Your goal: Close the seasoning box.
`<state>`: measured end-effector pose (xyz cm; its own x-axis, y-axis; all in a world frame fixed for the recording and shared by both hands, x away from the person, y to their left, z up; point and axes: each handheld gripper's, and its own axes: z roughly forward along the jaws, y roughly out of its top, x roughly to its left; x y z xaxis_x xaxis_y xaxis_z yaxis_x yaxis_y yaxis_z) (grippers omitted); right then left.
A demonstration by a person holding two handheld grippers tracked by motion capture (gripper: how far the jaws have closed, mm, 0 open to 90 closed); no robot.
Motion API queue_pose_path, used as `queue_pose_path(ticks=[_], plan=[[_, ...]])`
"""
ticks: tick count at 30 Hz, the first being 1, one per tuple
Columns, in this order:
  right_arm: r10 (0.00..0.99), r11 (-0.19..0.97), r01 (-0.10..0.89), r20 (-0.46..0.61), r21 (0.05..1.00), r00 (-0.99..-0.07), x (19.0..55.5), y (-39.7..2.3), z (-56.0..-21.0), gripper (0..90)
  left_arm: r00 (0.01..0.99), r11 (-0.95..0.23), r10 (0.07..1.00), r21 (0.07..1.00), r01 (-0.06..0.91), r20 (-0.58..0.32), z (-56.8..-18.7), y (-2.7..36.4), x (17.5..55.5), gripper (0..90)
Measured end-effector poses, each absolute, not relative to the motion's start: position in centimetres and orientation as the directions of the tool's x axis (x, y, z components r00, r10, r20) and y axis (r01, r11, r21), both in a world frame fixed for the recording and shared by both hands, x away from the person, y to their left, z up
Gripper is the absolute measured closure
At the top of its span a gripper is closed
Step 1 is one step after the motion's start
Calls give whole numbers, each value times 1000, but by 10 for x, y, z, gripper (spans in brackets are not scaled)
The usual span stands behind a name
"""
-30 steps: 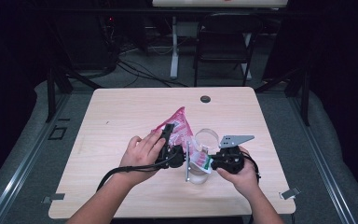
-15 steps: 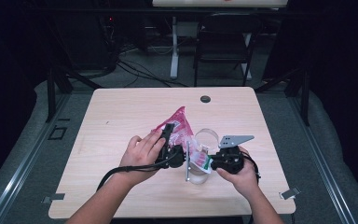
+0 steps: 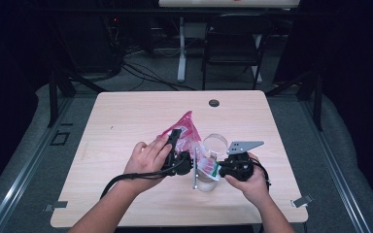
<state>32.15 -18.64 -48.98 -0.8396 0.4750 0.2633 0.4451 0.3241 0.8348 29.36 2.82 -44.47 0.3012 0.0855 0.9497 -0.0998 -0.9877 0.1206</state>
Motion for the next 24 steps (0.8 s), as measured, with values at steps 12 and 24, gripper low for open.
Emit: queue_pose_path(ticks=[12,24], plan=[[475,327,446,263,833,-840,321,-187,-489,900,294,-989,77,111,-102,953,-442,28,290,661],[477,324,447,264,834,-838,321,-187,-488,900,294,-989,71,106,-105,953,-441,27,289,662]])
